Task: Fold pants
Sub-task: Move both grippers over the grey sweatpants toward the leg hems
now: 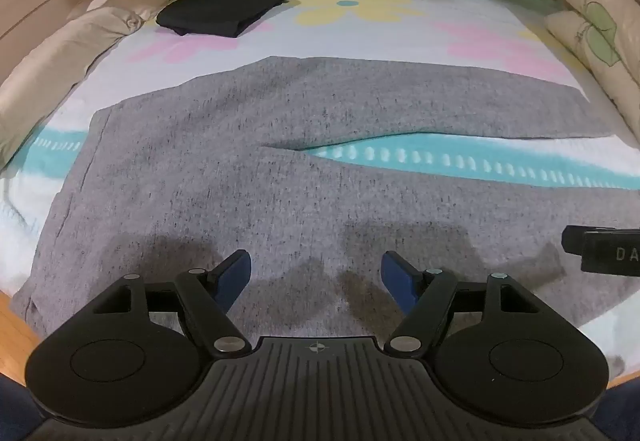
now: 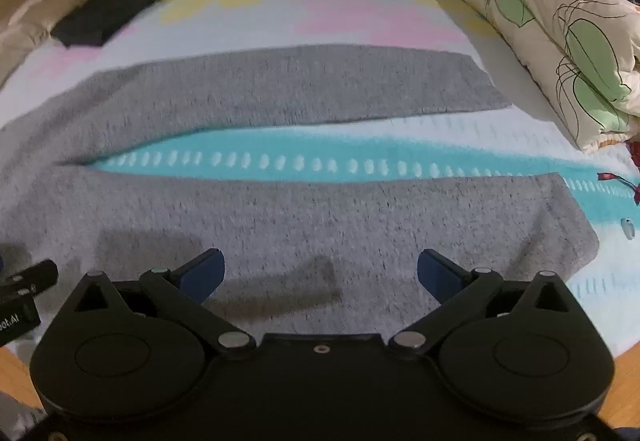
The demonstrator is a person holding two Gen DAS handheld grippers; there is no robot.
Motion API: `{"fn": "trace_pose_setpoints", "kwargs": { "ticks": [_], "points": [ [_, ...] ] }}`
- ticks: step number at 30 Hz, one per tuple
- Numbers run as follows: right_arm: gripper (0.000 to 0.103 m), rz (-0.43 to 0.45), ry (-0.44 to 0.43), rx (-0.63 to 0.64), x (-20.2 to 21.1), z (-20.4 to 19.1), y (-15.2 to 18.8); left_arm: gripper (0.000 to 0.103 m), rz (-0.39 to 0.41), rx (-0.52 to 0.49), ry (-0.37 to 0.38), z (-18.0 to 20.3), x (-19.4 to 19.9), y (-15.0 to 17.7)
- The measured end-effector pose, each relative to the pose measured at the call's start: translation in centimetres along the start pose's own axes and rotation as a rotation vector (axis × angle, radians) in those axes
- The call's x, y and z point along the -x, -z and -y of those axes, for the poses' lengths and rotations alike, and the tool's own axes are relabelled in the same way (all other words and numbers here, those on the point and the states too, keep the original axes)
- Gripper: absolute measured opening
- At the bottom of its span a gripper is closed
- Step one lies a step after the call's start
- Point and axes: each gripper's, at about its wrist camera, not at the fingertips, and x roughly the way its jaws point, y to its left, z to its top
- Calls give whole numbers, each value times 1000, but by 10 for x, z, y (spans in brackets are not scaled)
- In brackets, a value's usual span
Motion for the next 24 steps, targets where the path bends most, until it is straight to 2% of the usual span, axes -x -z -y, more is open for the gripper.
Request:
{"fn": "trace_pose_setpoints", "kwargs": {
  "ticks": [7, 11, 13, 16, 19, 20, 21, 23, 24],
  "points": [
    [102, 44, -25, -4, 10, 1, 1, 70, 5, -18, -59, 4, 9, -5],
    [102, -9, -17, 44, 7, -4, -9, 71, 7, 18, -13, 4, 28, -10],
    [102, 21, -11, 64, 8, -3, -7, 71, 17, 1, 4, 5, 33, -13],
    [102, 77, -8, 1, 6, 1, -1, 71, 50, -25, -15, 8, 31, -21],
    [101, 107, -12, 11, 5, 2, 4, 71, 51, 0, -24, 8, 18, -38],
    [99, 81, 76, 73, 5, -2, -4, 71, 48, 21, -18, 7, 13, -46],
    [96, 58, 61, 64, 2, 0, -7, 71, 45, 44, -14, 6, 8, -55],
    [79, 9, 64, 62, -5, 5, -19, 71, 45, 70, -4, 6, -3, -74],
    [78, -43, 32, 47, -11, 9, -25, 71, 49, 63, -5, 7, -8, -81]
  ]
}}
